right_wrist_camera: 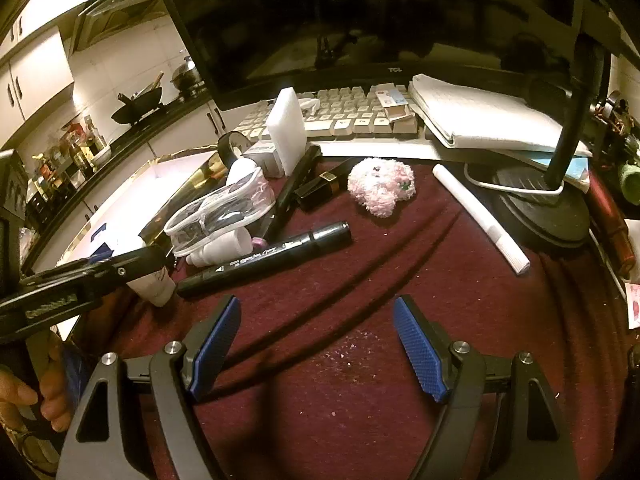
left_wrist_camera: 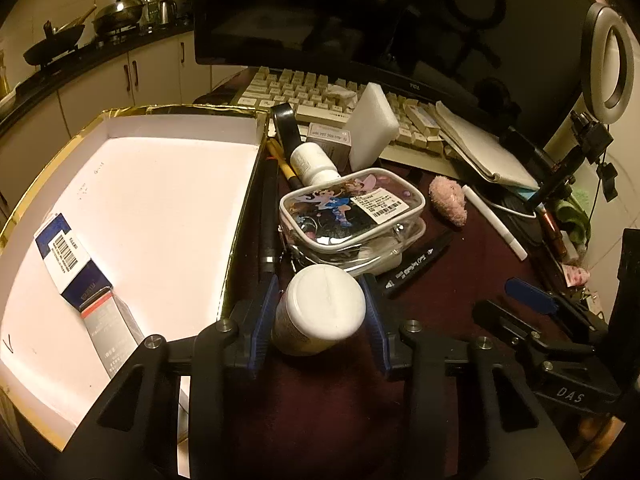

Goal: Organize objects
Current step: 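Move the left gripper back to the desk toward the white round jar, then grasp the white round jar with the left gripper while the right gripper grasps the black marker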

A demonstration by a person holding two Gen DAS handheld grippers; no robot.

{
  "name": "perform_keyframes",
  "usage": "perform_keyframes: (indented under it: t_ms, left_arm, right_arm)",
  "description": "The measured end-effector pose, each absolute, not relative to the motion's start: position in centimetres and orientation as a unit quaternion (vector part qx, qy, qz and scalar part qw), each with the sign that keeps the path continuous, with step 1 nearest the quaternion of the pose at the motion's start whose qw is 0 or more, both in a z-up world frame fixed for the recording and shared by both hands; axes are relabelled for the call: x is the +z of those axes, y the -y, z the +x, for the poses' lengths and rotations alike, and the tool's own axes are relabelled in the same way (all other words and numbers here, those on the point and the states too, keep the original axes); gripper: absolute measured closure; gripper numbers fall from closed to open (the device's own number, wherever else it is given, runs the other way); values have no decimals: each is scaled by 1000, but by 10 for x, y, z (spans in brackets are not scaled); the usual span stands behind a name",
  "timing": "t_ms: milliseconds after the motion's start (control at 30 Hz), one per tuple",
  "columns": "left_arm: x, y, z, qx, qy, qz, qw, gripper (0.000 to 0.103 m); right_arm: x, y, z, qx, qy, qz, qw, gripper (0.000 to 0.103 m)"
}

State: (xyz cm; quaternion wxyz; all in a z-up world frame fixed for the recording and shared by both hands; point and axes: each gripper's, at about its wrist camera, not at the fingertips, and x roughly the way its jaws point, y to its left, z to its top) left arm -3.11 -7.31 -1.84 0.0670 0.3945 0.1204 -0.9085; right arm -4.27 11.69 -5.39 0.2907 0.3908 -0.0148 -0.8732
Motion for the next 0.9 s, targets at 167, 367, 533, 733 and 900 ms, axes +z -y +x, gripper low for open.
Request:
perform_keyframes:
  t_ms: [167, 367, 533, 733, 900]
  left_arm:
    - [-19, 72, -30, -910, -128, 391, 57, 63]
    - [-14, 66, -29, -911, -134, 388, 37, 64]
    - [-12, 65, -27, -912, -139, 385, 31, 64]
    - [-15, 64, -27, -909, -145, 389, 26, 64]
    - [-16, 63, -27, -909, -147, 390, 24, 64]
  right_arm:
    - [-53, -118, -44, -874, 16, 390, 290, 24]
    - [-52, -119, -44, -875, 16, 388, 289, 24]
    - [-49, -119, -46, -876, 15, 386, 289, 24]
    - [-48, -117, -45, -876, 12, 384, 291, 24]
    - [-47, -114, -43, -876, 8, 383, 293, 24]
